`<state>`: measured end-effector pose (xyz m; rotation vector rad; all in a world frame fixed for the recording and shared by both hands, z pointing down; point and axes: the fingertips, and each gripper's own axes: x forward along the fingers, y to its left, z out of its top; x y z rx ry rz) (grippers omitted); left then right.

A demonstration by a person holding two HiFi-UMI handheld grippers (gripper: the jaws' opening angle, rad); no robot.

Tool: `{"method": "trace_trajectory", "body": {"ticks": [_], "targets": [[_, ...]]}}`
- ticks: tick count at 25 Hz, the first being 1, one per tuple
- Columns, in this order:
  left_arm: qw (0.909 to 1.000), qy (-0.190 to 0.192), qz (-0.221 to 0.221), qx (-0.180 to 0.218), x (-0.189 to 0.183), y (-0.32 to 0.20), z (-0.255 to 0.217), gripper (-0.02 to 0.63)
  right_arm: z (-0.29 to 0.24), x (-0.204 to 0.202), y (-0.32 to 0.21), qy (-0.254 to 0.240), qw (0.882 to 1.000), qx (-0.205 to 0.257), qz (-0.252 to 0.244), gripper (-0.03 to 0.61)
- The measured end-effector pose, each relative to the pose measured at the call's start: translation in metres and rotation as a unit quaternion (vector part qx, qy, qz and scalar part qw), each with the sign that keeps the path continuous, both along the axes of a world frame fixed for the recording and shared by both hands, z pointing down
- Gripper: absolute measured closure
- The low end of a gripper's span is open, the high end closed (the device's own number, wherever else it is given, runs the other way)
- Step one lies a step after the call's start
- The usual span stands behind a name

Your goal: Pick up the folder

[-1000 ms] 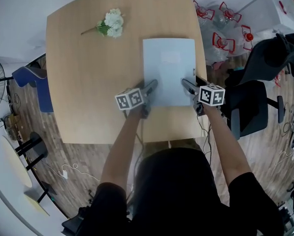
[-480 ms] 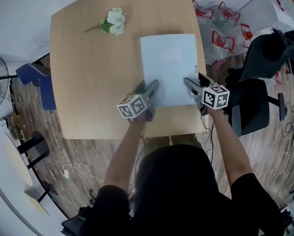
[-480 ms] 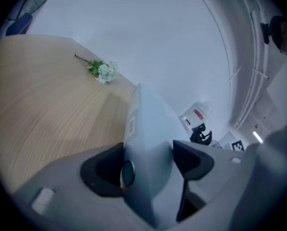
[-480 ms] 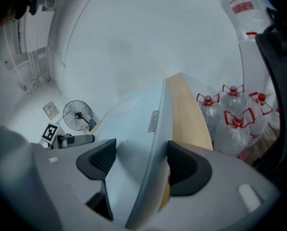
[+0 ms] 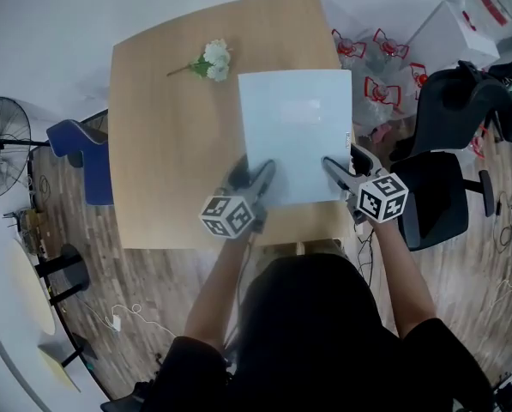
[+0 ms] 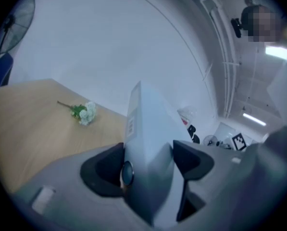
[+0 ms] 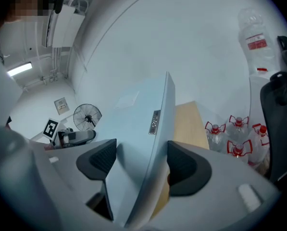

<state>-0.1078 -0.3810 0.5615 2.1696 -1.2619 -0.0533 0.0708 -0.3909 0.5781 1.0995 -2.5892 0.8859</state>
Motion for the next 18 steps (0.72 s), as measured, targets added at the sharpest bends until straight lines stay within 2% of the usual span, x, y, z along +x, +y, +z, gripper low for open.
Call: {"method": "trace_trajectory", "body": {"ticks": [5, 10, 14, 18], "targets": [[0.9964, -0.018, -0.009, 0.082, -0.005, 0.020, -0.074, 0.288, -0.069, -0.005, 0.018, -0.006, 0.998, 0.064, 0.004, 0.249], [0.9893, -0.016, -0.023, 0.143, -0.020, 0.042, -0.133, 0.288, -0.131, -0.020, 0.034, -0.003, 0.991, 0.133, -0.002, 0.249], [0.9843, -0.017, -0.036, 0.172, -0.030, 0.055, -0.163, 0.288, -0.161, -0.030, 0.042, -0.006, 0.988, 0.155, -0.007, 0.250], [0.9824, -0.023, -0.045, 0.180, -0.043, 0.062, -0.180, 0.288, -0.176, -0.045, 0.046, -0.009, 0.987, 0.158, -0.014, 0.252]]}}
